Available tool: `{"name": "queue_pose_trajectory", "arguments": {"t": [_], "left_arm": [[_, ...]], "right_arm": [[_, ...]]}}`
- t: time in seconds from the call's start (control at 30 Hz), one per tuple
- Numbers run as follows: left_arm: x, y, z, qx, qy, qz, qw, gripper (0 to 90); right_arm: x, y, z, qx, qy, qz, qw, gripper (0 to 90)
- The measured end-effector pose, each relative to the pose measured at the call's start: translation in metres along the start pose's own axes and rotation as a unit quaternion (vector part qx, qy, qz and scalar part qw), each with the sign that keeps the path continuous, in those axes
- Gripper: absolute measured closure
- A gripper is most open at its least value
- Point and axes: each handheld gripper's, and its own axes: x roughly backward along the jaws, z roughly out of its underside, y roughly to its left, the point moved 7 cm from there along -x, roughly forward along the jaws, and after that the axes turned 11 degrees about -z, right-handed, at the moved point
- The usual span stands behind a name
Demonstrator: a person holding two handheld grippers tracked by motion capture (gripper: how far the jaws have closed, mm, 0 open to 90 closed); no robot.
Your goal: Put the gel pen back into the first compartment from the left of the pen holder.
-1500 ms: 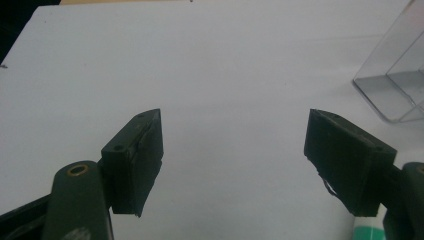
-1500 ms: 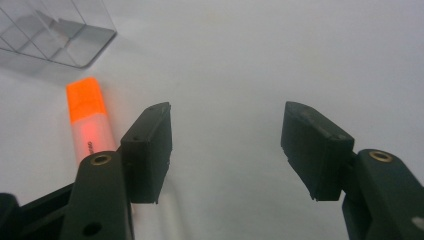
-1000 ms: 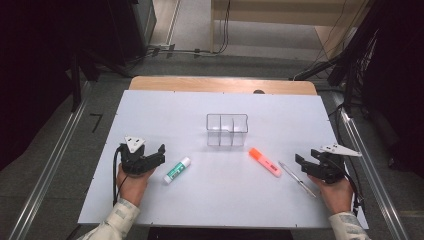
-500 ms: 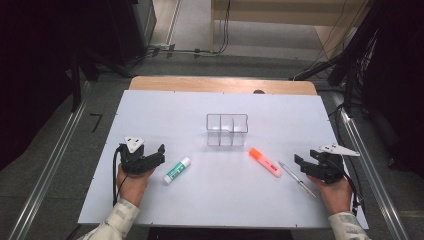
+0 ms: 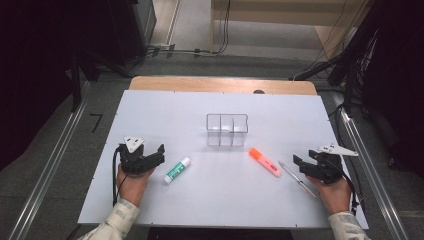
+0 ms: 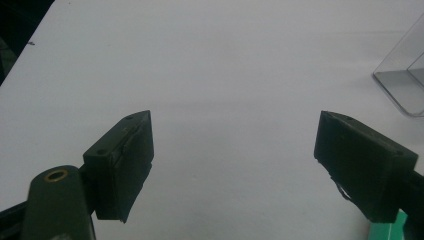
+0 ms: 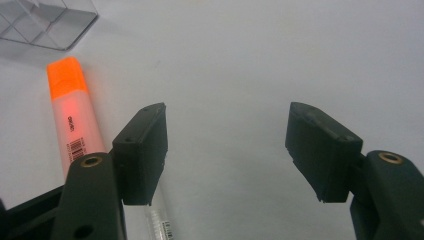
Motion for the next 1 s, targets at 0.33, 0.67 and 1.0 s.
{"name": "queue_pose_trajectory", "arguments": {"t": [0.33,0.67,1.0], "left_arm": [[-0.002,-0.001,0.001,0.001,0.003,0.000,1.0000,16.2],[-0.002,0.001,0.001,0.005,0.005,-0.001,1.0000,16.2],[-0.002,0.001,0.002,0.006,0.006,-0.001,1.0000,16.2]], "right_arm": [[-0.002,0.003,0.001,0.008,0.007,-0.005,0.9999,34.3],[-0.006,0.011,0.005,0.026,0.022,-0.014,0.9993,39.4],[-0.008,0.014,0.008,0.028,0.033,-0.021,0.9989,39.0]]}}
